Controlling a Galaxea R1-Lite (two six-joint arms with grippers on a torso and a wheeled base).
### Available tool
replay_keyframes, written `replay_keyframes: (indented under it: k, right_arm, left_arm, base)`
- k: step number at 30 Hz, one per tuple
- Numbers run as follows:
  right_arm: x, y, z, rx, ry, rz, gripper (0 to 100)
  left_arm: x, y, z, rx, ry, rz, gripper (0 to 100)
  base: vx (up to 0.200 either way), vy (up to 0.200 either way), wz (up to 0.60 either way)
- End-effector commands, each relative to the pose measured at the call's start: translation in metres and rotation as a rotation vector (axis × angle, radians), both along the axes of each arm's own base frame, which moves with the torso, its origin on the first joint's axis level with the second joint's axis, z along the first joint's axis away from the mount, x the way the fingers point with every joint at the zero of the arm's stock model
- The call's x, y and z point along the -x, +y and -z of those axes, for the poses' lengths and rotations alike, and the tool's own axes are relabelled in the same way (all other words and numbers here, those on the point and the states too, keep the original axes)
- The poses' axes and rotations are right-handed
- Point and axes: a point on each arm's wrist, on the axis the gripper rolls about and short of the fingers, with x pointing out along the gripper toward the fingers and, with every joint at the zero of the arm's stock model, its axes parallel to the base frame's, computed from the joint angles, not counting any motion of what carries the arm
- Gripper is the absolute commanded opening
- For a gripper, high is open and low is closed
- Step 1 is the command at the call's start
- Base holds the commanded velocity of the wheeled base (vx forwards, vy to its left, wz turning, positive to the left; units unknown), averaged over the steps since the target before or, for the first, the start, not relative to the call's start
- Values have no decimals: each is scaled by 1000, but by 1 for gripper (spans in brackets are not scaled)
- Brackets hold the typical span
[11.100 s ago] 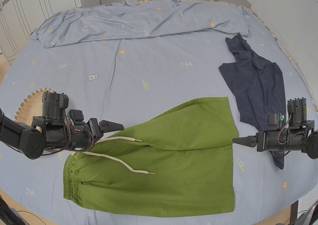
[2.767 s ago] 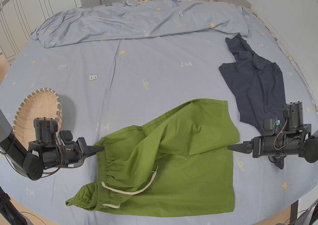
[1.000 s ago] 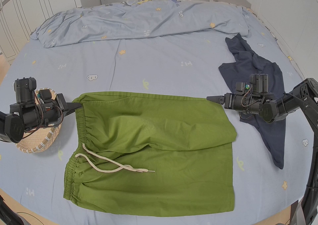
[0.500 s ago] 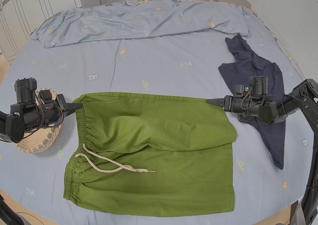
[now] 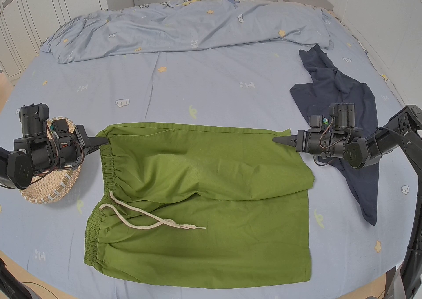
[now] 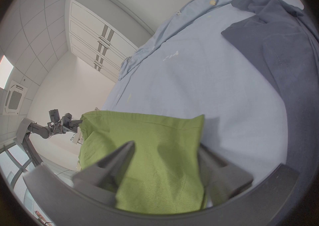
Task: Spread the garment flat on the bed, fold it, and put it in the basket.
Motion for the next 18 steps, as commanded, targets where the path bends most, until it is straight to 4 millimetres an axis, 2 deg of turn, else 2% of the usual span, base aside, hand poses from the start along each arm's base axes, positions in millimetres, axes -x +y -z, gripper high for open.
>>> replay_keyframes:
  k: [1, 9, 16, 18]
  right_arm:
    - [5, 1, -10, -9, -42, -5, 0]
    - [3, -4, -15, -13, -71, 12, 0]
    - [-7, -3, -35, -18, -129, 30, 0]
    - [-13, 1, -51, -9, -131, 47, 0]
  left_arm:
    - [0, 1, -1, 0, -4, -2, 0]
    - [0, 1, 1, 1, 2, -4, 0]
    - [-8, 4, 3, -4, -2, -13, 0]
    - [-13, 10, -3, -30, -38, -21, 0]
  base:
    - [0, 0, 0]
    - [0, 0, 0]
    - [0, 0, 0]
    - [0, 0, 0]
